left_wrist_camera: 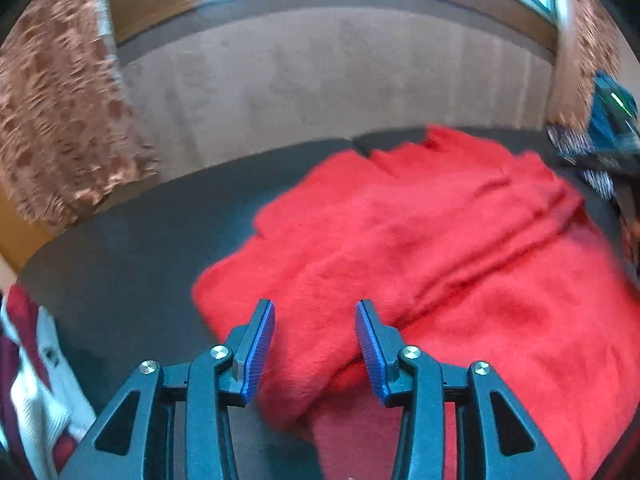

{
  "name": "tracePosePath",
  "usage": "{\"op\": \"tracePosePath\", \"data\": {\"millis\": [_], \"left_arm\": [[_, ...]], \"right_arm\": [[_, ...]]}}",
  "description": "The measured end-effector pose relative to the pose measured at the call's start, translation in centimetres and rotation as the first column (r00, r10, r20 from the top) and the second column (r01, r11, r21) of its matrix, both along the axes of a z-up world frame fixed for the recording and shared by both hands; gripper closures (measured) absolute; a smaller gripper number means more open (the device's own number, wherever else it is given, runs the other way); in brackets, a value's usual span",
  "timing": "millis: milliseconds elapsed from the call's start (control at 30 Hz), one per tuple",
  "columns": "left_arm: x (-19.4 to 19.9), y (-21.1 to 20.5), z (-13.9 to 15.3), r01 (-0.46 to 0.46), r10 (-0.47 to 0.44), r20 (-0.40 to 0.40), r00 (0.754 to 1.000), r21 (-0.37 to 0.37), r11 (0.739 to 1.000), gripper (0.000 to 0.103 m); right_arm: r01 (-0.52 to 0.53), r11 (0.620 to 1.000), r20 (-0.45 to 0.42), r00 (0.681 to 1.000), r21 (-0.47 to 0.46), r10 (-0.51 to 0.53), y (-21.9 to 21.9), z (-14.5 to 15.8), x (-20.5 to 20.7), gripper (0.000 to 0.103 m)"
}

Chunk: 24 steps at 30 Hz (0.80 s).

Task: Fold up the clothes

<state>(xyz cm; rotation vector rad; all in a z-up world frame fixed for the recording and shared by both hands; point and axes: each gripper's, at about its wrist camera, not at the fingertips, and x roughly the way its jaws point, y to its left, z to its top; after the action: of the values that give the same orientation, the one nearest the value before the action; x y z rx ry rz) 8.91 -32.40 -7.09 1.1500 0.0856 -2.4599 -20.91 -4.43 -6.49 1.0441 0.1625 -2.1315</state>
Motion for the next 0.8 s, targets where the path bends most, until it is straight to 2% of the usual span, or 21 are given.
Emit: {"op": "tracePosePath", "data": {"millis": [33,67,100,167,233,367,433,500,567,667,700,733,800], "left_arm": [[-0.3,0.4,-0.4,0.015,-0.015,0.02,1.0,-0.009,1.0,0.084],[-0.4,0.3,-0.7,0.016,-0.015,0.035,0.999,-0.023,1.0,0.091],[-0.3,0.1,-0.5,0.013,-0.013,0.021,1.0,-0.021,1.0,0.096],[0.6,-0.3,0.3,0.011,-0.011,-0.023,1.0,0.007,1.0,0.096],[1.5,0.0,0.8,0.037,-0.037,-0.038,0.999,0.001,0.999,0.096],[2.3,1.9,-1.0,0.118,-0.114,0.064,0.991,-0.068,0.991,0.096],[2.6,2.2,-1.3,0.114,-0.108,0.066,0.992,-0.092,0.989,0.095],[2.7,1.8,-1.0,0.071,-0.068,0.043,0.997,-0.072,0.995,0.092],[2.7,1.3,-0.6,0.038,-0.037,0.022,0.999,-0.046,0.998,0.092],[2.4,1.5,-0.6,0.032,-0.032,0.014,0.999,-0.047,0.998,0.092],[2.3,1.8,-0.7,0.036,-0.035,0.017,0.999,-0.057,0.998,0.093],[2.3,2.1,-0.9,0.039,-0.037,0.023,0.999,-0.072,0.997,0.093],[2.5,2.3,-1.3,0.034,-0.032,0.026,0.999,-0.083,0.996,0.093]], "right_arm": [[-0.022,0.999,0.008,1.0,0.037,0.022,-0.9,-0.6,-0.1,0.045],[-0.044,0.996,0.015,0.999,0.077,0.043,-1.8,-1.3,-0.1,0.057],[-0.066,0.991,0.023,0.998,0.117,0.063,-2.8,-1.9,0.0,0.08],[-0.087,0.988,0.009,0.996,0.131,0.087,-3.0,-1.8,0.7,0.083],[-0.094,0.989,-0.008,0.995,0.117,0.096,-2.3,-0.8,1.5,0.094],[-0.049,0.99,-0.012,0.999,0.132,0.051,0.0,-1.1,2.0,0.094],[-0.01,0.992,0.016,1.0,0.122,0.008,1.7,-2.0,1.6,0.099],[0.012,0.995,0.034,0.999,0.103,-0.015,2.7,-2.3,1.4,0.098],[0.003,0.998,0.034,0.999,0.068,-0.005,2.8,-1.4,1.7,0.095],[-0.078,0.997,0.013,0.997,-0.011,0.078,1.7,0.8,3.1,0.088],[-0.121,0.992,0.006,0.993,-0.034,0.121,0.8,1.6,3.7,0.076],[-0.164,0.985,-0.001,0.986,-0.056,0.165,-0.2,2.3,4.4,0.058],[-0.256,0.963,-0.026,0.967,-0.079,0.255,-2.6,3.4,6.0,0.044]]}}
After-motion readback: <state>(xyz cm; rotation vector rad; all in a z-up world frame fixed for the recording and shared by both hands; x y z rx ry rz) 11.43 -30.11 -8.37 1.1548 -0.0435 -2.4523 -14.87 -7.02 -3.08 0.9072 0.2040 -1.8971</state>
